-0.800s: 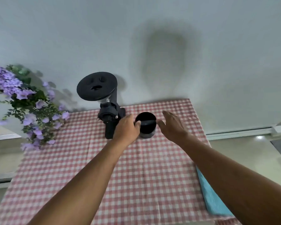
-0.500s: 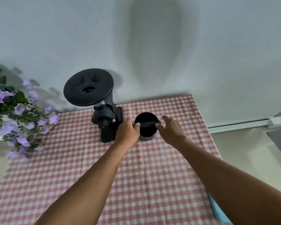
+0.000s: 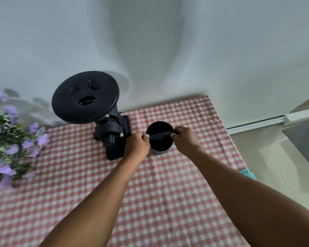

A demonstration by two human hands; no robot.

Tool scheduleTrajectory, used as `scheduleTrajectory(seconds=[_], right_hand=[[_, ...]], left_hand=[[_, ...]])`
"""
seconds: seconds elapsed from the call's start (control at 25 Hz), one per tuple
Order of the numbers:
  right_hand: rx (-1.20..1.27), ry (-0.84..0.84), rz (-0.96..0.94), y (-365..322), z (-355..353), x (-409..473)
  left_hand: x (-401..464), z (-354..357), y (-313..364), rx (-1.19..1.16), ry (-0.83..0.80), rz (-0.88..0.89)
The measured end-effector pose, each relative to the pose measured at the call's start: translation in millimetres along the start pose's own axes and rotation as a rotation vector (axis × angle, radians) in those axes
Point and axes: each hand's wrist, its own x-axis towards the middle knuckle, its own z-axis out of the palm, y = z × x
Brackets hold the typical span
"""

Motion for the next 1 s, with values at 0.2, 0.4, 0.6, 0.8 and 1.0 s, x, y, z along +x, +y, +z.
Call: scheduleTrajectory(seconds=[0.2, 0.4, 0.6, 0.8, 1.0], right_hand=[[0.100, 0.067, -0.006, 12, -21, -27], [0.197, 0.197, -0.040, 34, -63, -58], [0.246, 0.355, -0.024, 85, -114, -92], [0.327, 0.464, 0.045, 153, -176, -149], [0.386, 0.558, 0.132, 235, -232, -215]], left_hand=[[-22, -6, 14, -0.047, 0.002, 0.095], [-52, -1, 53, -0.058, -0.038, 0.202], [-90, 30, 102, -0.082, -0.077, 0.299], [-150, 84, 158, -0.074, -0.137, 0.415], [-218, 150, 209, -0.043, -0.190, 0.531]])
